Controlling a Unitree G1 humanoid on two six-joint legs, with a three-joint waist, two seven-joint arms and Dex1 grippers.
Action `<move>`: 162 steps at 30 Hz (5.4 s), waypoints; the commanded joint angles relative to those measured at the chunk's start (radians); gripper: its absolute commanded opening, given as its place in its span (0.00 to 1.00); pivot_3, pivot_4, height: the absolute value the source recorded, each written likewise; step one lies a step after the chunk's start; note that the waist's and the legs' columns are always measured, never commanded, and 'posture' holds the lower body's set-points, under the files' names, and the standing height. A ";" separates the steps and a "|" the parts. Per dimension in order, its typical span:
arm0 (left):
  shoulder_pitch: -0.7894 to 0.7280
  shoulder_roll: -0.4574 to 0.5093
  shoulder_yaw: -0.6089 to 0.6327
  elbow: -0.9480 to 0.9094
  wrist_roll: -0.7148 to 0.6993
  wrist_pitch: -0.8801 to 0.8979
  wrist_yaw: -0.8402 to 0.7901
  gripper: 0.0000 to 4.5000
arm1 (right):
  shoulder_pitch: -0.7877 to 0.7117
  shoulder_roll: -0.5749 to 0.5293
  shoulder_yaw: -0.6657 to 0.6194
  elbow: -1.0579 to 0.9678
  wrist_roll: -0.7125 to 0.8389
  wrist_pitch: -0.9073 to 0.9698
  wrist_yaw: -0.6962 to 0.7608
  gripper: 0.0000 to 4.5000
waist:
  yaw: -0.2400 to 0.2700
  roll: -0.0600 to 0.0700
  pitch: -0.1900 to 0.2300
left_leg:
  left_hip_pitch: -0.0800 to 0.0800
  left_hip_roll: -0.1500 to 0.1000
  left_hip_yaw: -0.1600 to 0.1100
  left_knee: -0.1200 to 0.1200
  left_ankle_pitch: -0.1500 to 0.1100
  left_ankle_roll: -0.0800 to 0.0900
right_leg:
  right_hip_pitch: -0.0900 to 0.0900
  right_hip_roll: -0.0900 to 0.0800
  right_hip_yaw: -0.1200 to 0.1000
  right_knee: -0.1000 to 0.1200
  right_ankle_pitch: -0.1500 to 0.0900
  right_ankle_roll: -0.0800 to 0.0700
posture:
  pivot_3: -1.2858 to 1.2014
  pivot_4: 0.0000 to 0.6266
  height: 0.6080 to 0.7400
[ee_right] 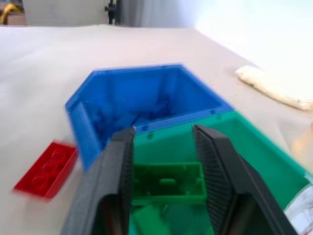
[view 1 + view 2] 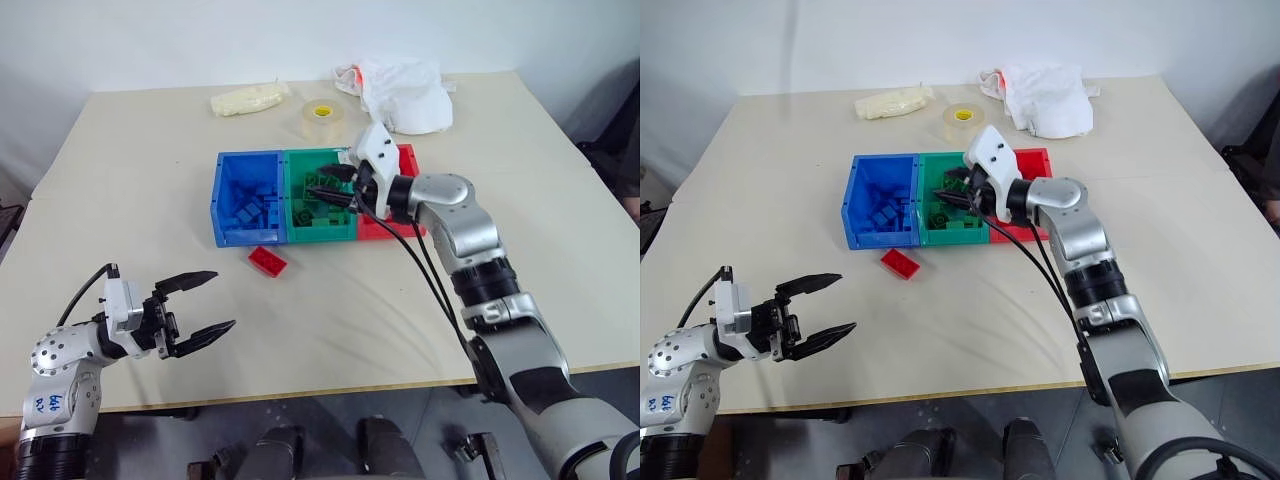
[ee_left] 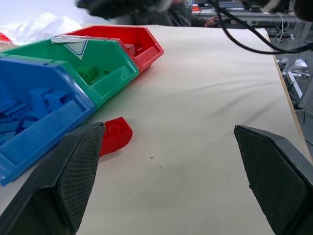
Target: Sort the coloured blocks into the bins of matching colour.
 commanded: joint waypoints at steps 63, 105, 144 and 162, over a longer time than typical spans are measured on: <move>0.288 -0.198 -0.059 -0.491 0.344 0.227 0.742 1.00 | 0.450 -0.583 -0.163 -0.372 0.233 0.080 0.600 1.00 | 0.057 0.000 0.001 | 0.000 0.008 0.015 0.002 -0.004 0.003 | 0.003 0.006 0.005 -0.014 0.003 -0.003 | 0.52 0.24 1.00; -0.336 -0.296 -0.362 0.147 0.474 0.234 0.663 0.75 | 0.638 -0.580 -0.241 -0.581 0.297 0.141 0.416 1.00 | 0.063 0.000 0.000 | 0.000 0.012 0.016 0.007 -0.005 0.000 | 0.001 0.012 0.006 -0.008 0.006 -0.002 | 0.52 0.24 1.00; -1.310 -0.695 -0.294 1.198 0.558 -0.236 0.872 0.99 | 0.973 -0.584 -0.537 -0.876 0.428 0.206 0.153 1.00 | 0.063 -0.010 0.007 | -0.003 0.010 0.022 0.012 -0.007 0.003 | -0.002 0.014 0.007 -0.005 0.008 0.002 | 0.52 0.24 1.00; -0.550 -0.233 -0.282 0.176 0.327 0.143 0.234 0.99 | 0.681 -0.607 -0.331 -0.609 0.355 0.144 0.312 1.00 | 0.047 -0.009 0.006 | -0.003 0.011 0.023 0.015 -0.007 0.003 | -0.004 0.013 0.009 -0.002 0.008 0.001 | 0.52 0.24 1.00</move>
